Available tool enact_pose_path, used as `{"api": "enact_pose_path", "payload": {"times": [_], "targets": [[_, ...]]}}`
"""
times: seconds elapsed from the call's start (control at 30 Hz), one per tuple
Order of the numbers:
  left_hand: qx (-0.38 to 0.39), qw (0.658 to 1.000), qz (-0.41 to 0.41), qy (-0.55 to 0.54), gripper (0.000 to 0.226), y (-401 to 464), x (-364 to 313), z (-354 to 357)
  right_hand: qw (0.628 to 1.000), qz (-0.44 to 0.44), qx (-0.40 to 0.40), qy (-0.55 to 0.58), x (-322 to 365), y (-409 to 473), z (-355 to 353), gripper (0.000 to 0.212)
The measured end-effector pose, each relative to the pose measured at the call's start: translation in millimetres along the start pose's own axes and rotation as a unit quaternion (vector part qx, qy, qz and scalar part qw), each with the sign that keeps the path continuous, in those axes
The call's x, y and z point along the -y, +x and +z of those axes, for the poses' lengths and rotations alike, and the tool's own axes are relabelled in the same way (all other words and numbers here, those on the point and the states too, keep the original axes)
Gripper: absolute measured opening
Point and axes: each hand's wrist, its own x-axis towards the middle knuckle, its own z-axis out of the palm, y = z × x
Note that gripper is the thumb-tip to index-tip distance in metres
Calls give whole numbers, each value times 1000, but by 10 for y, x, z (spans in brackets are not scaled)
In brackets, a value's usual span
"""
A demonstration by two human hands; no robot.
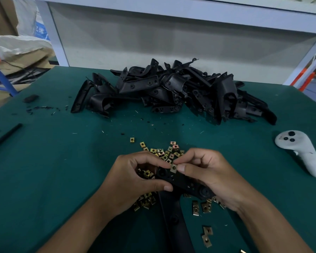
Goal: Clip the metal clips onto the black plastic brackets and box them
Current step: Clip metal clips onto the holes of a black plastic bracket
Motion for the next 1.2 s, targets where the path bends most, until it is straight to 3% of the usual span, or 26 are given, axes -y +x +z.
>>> {"api": "enact_pose_path", "payload": {"times": [0.2, 0.43, 0.63, 0.73, 0.87, 1.03, 1.2], "targets": [[-1, 999, -26, -37, 51, -2, 40, 9, 1000, -12, 12, -6, 41, -16, -8, 13], [18, 999, 10, 48, 37, -6, 8, -15, 998, -7, 48, -33, 50, -32, -46, 16], [20, 998, -4, 58, 33, -13, 13, -28, 996, 25, 83, -9, 10, -13, -100, 35], [9, 1000, -8, 27, 29, -10, -3, -17, 999, 12, 36, -7, -14, 23, -101, 35], [-15, 999, -26, -37, 20, 8, -13, -54, 990, 4, -73, 122, -35, 80, -126, 15], [-3, 998, -50, -25, 26, 16, 1, -53, 975, 7, -94, 200, -30, 89, -176, 17], [-5, 999, -51, 11, 39, 34, 38, -58, 981, 16, -104, 164, -82, 107, -189, 24]]}}
